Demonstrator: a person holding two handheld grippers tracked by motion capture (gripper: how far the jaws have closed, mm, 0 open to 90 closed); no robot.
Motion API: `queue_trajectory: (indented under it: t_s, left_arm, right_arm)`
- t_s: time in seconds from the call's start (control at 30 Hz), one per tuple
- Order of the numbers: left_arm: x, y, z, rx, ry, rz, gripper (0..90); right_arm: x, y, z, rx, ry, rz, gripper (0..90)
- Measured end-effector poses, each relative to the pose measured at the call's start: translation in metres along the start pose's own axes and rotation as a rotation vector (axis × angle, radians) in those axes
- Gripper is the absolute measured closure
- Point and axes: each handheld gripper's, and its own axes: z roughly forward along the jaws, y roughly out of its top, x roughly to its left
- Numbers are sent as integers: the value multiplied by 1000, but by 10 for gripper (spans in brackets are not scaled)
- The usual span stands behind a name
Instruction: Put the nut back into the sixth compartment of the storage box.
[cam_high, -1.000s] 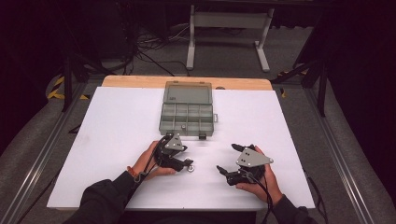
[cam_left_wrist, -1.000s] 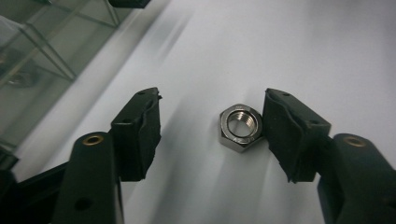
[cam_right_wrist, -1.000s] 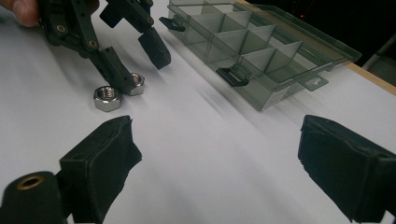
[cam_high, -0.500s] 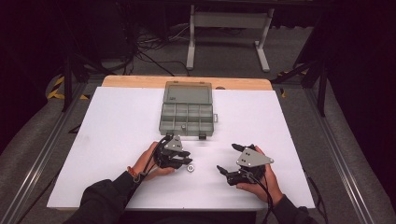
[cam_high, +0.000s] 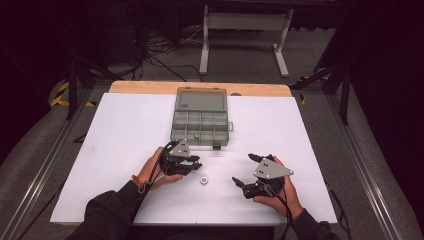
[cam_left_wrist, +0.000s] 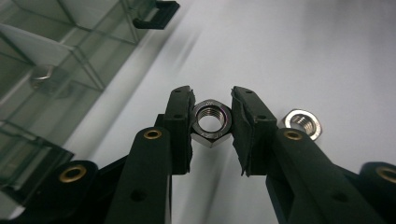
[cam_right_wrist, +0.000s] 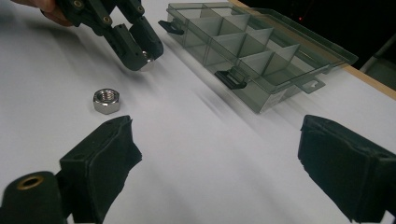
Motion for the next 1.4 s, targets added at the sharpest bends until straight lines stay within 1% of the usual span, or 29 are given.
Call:
queue_trajectory:
  t_s: [0.03,0.1,0.13,0.17,0.2,0.27,0.3,0.37,0.43,0.53,0.57,0.63,0.7,0.77,0.9,0.93,1.03,1.17,1.4]
  left_arm:
    - [3,1,-4,-15,14,-9,693]
    - [7,2,-9,-29,26,-18,693]
    - [7,2,-9,-29,26,-18,693]
    - [9,3,-10,-35,33,-21,693]
    - [11,3,-12,-37,49,-22,693]
    - [15,4,-14,-35,59,-32,693]
    - [16,4,-14,-36,62,-30,693]
    - [20,6,-17,-51,69,-43,693]
    - [24,10,-21,-72,80,-46,693]
    - [31,16,-24,-81,101,-56,692]
    - [33,17,-25,-85,102,-61,693]
    - [38,21,-26,-84,113,-67,693]
    - [44,25,-26,-84,114,-72,693]
    - [49,28,-25,-81,120,-73,693]
    - [57,32,-21,-75,129,-88,693]
    - [58,33,-19,-73,133,-85,693]
    - [62,34,-17,-66,139,-89,693]
    - [69,36,-11,-55,150,-105,693]
    - [74,37,-4,-30,163,-114,693]
  right_arm:
    - [0,0,0,1,0,0,111]
    - [0,0,0,1,0,-1,111]
    - [0,0,0,0,0,1,111]
    - [0,0,0,0,0,3,111]
    - [0,0,0,0,0,3,111]
    - [0,0,1,2,-1,5,111]
    - [0,0,1,1,0,7,111]
    - [0,0,1,2,-1,6,111]
    - [0,0,1,2,-1,7,111]
    - [0,0,1,4,0,7,111]
    - [0,0,1,3,0,8,111]
    - [0,0,1,2,0,7,111]
    - [0,0,0,2,-2,7,111]
    - [-1,-1,0,2,-2,8,111]
    - [-1,-1,0,3,-1,7,111]
    - [-1,-1,0,3,-1,7,111]
    - [-1,-1,0,3,-1,7,111]
    - [-1,-1,0,2,-2,7,111]
    - [-1,-1,0,6,0,6,111]
